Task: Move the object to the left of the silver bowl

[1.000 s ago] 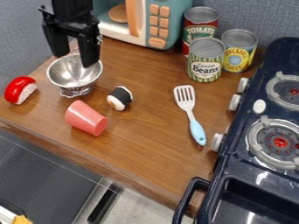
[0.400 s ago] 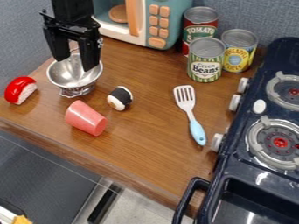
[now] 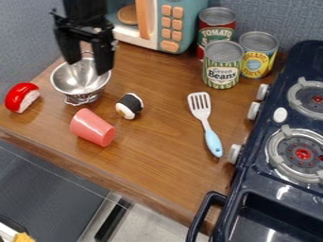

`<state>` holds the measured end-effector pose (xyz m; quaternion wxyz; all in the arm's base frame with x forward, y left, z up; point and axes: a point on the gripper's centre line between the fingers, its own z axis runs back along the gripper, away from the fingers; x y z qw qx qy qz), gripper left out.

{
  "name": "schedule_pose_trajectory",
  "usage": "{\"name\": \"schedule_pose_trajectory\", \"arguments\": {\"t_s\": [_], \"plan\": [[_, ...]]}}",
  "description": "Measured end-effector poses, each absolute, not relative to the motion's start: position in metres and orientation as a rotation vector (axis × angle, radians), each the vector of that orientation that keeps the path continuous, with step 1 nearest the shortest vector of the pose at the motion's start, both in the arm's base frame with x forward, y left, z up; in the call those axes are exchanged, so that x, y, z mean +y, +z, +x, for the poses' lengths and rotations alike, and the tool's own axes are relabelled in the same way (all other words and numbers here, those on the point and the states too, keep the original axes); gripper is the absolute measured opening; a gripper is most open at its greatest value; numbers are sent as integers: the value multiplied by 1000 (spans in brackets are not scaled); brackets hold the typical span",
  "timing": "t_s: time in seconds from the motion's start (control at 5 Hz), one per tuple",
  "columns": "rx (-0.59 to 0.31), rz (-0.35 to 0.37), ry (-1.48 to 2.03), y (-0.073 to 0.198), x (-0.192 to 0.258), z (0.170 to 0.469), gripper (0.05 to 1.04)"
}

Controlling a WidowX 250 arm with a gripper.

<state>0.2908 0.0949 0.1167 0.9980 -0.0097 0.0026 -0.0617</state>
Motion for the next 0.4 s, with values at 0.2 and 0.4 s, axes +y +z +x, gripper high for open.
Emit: {"name": "schedule_pose_trajectory", "arguments": {"t_s": [0.2, 0.4], "plan": [[-41, 0, -157, 127, 78, 299, 1001], [-47, 41, -154, 127, 74, 298, 1001]]}}
